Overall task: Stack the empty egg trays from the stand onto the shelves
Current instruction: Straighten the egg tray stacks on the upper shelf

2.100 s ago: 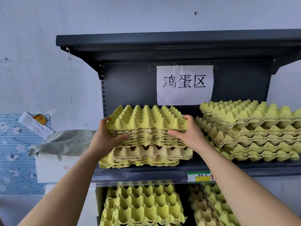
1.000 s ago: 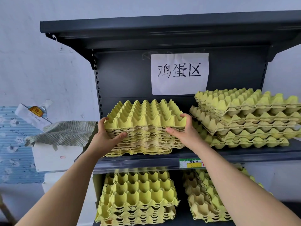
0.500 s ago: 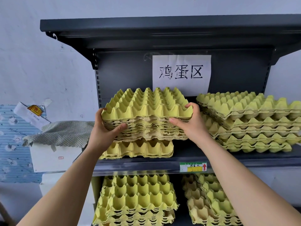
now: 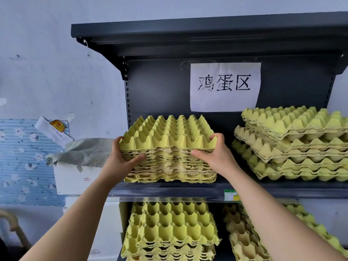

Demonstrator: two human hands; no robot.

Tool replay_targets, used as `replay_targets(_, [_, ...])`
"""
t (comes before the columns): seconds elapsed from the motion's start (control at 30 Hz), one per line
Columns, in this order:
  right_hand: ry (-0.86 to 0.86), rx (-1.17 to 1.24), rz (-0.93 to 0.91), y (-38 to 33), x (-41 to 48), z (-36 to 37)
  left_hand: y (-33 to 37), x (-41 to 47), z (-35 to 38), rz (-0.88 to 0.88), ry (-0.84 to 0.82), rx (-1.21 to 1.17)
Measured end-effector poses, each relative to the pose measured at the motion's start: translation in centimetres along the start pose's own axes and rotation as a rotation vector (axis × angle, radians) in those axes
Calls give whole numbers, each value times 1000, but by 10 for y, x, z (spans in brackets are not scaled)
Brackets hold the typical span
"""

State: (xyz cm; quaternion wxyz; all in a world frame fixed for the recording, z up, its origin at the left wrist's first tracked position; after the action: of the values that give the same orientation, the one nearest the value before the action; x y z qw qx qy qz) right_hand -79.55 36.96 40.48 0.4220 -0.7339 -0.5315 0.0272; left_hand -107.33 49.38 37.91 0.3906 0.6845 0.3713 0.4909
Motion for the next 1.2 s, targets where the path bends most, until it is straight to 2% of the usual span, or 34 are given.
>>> replay_targets(0.2, [23,-114,1,3,5,-4,1,1,5,-19,32,136])
replay_targets(0.3, [94,-142,-29,-6,11,-15,19,7,0,37,66,200])
replay_targets(0.37, [87,-162,-70,-17,23,-24,35,22,-3,73,31,233])
replay_targets(0.53, [-110,-352,-74,-35,72,-25,65,68,10,-25,-110,395])
replay_targets(0.67, [-278,-506,-31,-34,105,-9,59,97,25,-138,-252,486])
replay_targets(0.77, [-382,-571,16,-24,119,6,49,110,34,-152,-331,563])
replay_targets(0.9, [-461,-563,88,-10,129,13,38,119,40,-176,-363,646])
replay_targets(0.97, [-445,-580,97,-11,137,10,42,120,39,-173,-379,660])
replay_targets(1.07, [-378,-657,31,-24,149,9,51,121,41,-168,-385,624])
replay_targets(1.2, [-514,-661,-46,-22,142,29,54,117,55,-108,-494,719])
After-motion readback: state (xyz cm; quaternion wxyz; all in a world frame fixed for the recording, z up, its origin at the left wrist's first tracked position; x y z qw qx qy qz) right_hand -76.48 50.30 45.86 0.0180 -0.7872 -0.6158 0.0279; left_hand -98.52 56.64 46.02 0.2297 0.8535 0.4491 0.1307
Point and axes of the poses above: each hand's wrist, its own x-axis towards the middle knuckle, its own z-axis out of the palm, y = z × x, the point moved 5 cm from there along x, towards the middle knuckle, and after that the axes turned 9 degrees about -x, right-handed, at the moved point
